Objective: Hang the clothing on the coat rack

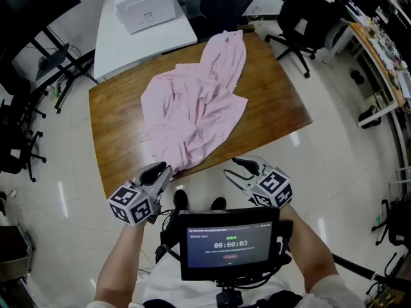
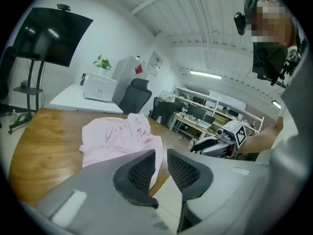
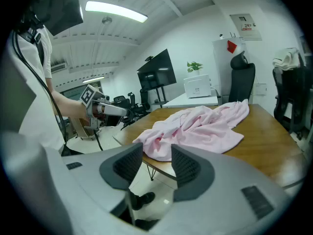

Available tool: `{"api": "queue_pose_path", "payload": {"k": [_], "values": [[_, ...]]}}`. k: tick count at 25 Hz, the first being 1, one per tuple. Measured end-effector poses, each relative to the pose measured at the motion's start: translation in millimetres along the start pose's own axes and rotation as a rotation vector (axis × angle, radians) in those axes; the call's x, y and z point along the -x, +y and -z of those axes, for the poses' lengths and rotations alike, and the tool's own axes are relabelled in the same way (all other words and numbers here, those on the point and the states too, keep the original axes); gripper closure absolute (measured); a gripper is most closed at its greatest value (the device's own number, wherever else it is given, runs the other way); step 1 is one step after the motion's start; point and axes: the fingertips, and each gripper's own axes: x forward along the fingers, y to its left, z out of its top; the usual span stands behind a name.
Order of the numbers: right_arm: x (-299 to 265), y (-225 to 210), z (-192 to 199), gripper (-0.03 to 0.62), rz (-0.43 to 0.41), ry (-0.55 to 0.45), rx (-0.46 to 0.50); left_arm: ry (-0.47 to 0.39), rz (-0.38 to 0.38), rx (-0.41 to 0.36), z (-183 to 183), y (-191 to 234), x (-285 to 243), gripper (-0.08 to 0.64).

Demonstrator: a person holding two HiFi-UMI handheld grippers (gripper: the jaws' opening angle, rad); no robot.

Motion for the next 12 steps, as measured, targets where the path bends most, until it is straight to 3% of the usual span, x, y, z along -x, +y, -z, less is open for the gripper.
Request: {"api": "queue_pose_path", "payload": {"k": [12], "values": [[-35,11,-24,0.394,0.037,0.002,-0.014,0.004,0.079,0.018,-8,18,0,0.478]]}}
